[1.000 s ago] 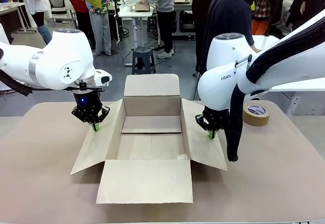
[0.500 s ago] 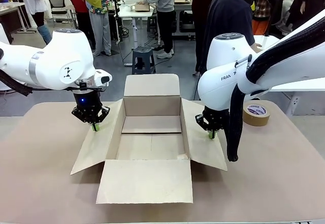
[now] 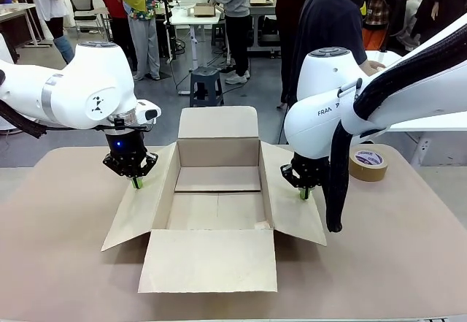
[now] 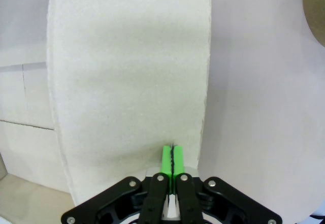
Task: Wrap the clocks to prevent damage.
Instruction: Once the human has placed the objects inside and stepped back, release both hands from the side flaps of the Package Box.
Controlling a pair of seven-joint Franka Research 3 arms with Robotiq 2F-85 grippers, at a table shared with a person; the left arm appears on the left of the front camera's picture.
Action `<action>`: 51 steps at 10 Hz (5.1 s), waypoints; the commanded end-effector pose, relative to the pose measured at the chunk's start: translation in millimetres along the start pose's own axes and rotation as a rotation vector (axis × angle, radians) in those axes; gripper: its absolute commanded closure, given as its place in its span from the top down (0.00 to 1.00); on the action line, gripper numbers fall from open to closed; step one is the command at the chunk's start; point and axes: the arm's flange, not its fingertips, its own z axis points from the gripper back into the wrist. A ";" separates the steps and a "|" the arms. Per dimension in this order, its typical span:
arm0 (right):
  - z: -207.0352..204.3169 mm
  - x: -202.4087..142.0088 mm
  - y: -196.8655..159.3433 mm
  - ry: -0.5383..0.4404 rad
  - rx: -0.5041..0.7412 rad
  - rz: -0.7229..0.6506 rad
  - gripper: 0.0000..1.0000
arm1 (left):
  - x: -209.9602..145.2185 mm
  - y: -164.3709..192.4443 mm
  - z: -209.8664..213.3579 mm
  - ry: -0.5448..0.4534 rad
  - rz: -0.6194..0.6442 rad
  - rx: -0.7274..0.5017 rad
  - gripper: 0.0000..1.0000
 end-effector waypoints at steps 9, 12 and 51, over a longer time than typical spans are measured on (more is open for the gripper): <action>-0.4 -0.1 0.1 0.000 0.000 0.001 0.01 | -0.8 0.2 -1.4 0.000 -0.008 0.010 0.00; -0.4 -0.1 0.1 0.000 0.000 0.001 0.01 | -0.8 0.2 -1.4 0.000 -0.008 0.010 0.00; -0.4 -0.1 0.1 0.000 0.000 0.001 0.01 | -0.8 0.2 -1.4 0.000 -0.008 0.010 0.00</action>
